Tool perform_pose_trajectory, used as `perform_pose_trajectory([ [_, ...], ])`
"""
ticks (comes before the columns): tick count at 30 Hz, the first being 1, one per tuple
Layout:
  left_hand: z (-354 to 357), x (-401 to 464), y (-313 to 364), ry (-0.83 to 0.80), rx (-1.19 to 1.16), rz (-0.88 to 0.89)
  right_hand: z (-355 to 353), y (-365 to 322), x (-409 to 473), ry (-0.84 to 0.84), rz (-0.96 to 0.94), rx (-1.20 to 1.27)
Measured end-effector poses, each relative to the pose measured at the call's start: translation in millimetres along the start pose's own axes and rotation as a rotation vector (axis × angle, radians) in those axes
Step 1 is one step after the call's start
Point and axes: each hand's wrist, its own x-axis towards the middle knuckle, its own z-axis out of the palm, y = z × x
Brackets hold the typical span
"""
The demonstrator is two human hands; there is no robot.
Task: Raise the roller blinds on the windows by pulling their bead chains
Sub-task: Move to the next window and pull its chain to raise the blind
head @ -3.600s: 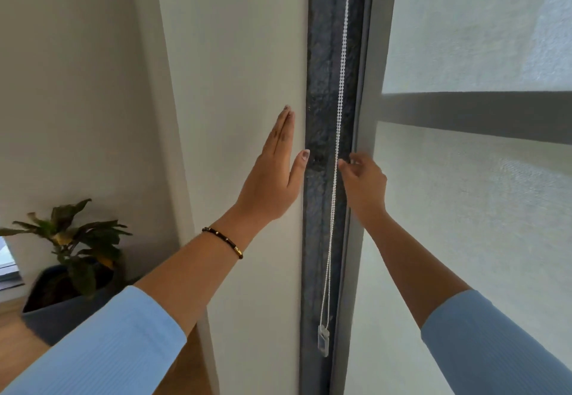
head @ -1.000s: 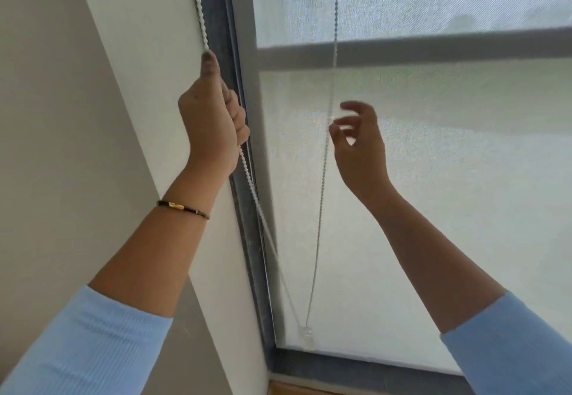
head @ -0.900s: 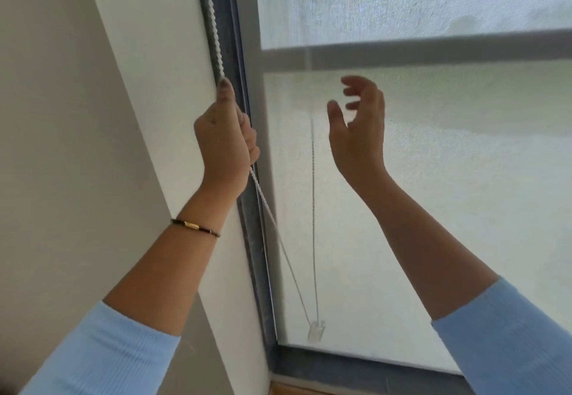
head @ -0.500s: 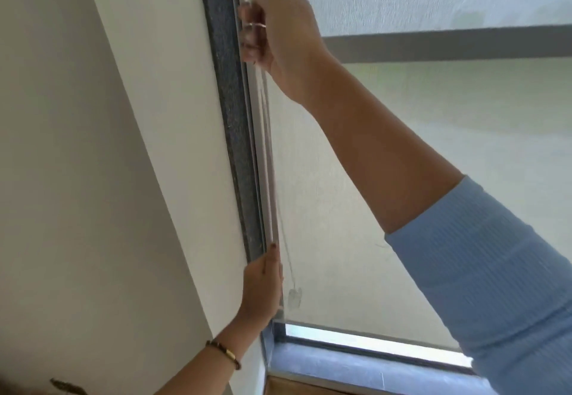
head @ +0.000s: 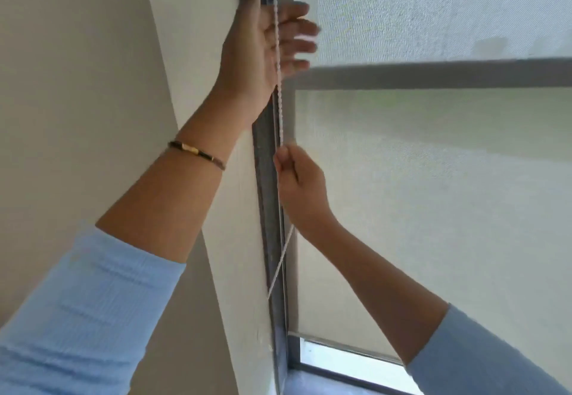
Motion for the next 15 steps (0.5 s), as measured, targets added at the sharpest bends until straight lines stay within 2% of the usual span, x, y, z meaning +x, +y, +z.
perform_pose_trajectory([
  [3,16.4,26.9,24.2,0.105,-0.033,-0.001,13.0,47.5,-47.6,-0.098,0.140,-0.030],
  [6,24.7,17.2,4.5,0.217,-0.100,-0.032,10.4,86.5,-70.4,-0.240,0.298,-0.068],
  [9,27.0,-10.5,-28.4,0.212,-0.151,-0.034,-11.5,87.1,-47.2,-0.423,0.488,0.080],
  [11,24.7,-30.7,-55.6,0.220,-0.147,-0.077,-36.4,68.0,-13.3,-0.336,0.518,0.214],
  [13,22.2,-54.1,-91.5,0.220,-0.120,-0.149,-59.7,32.9,28.9,-0.217,0.463,0.416],
  [15,24.9,-89.0,-136.0,0.210,-0.109,-0.302,-72.3,-8.6,70.1,-0.249,0.356,0.500],
])
